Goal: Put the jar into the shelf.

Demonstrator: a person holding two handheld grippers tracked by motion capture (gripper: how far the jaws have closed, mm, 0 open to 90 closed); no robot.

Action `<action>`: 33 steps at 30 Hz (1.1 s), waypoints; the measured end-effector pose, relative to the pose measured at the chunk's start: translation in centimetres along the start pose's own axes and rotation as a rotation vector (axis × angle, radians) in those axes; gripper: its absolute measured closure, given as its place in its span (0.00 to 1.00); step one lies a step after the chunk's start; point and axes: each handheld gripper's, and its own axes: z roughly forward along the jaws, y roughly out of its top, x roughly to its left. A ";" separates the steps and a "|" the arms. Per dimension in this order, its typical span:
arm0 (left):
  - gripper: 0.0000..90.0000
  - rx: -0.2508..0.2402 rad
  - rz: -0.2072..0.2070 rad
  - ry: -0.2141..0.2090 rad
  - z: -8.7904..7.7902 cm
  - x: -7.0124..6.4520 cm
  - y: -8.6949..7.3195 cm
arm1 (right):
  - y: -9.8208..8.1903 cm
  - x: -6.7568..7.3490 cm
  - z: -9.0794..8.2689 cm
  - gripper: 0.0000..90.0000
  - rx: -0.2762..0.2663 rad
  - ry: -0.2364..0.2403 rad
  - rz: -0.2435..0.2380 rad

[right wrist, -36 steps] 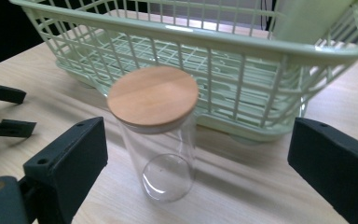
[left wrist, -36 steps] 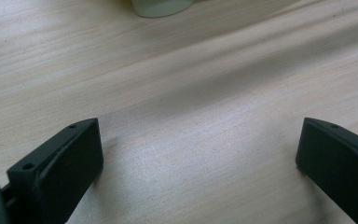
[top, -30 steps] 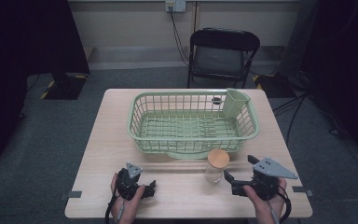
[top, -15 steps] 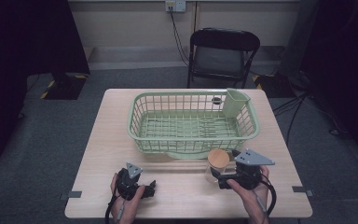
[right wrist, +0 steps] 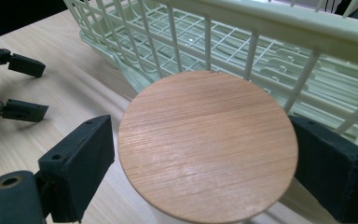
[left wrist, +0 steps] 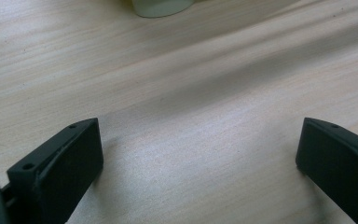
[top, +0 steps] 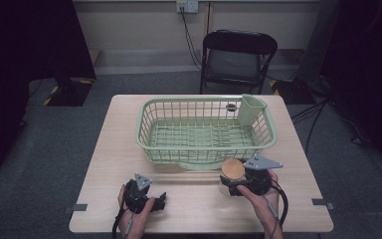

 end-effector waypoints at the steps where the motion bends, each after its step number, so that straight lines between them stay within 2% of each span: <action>1: 0.00 0.000 0.000 0.000 0.0 0.0 0.0 | 0.0 0.0 0.1 0.12 0.002 -0.004 0.001; 9: 0.00 0.000 0.000 0.000 0.0 0.0 0.0 | -0.2 -0.2 0.5 0.26 0.004 0.002 -0.008; 22: 0.00 0.000 0.000 0.000 0.0 0.0 0.0 | -0.2 -0.2 0.3 0.27 -0.006 0.002 -0.027; 33: 0.00 0.000 0.000 0.000 0.0 0.0 0.0 | 0.2 0.1 -0.9 0.27 -0.072 0.019 -0.036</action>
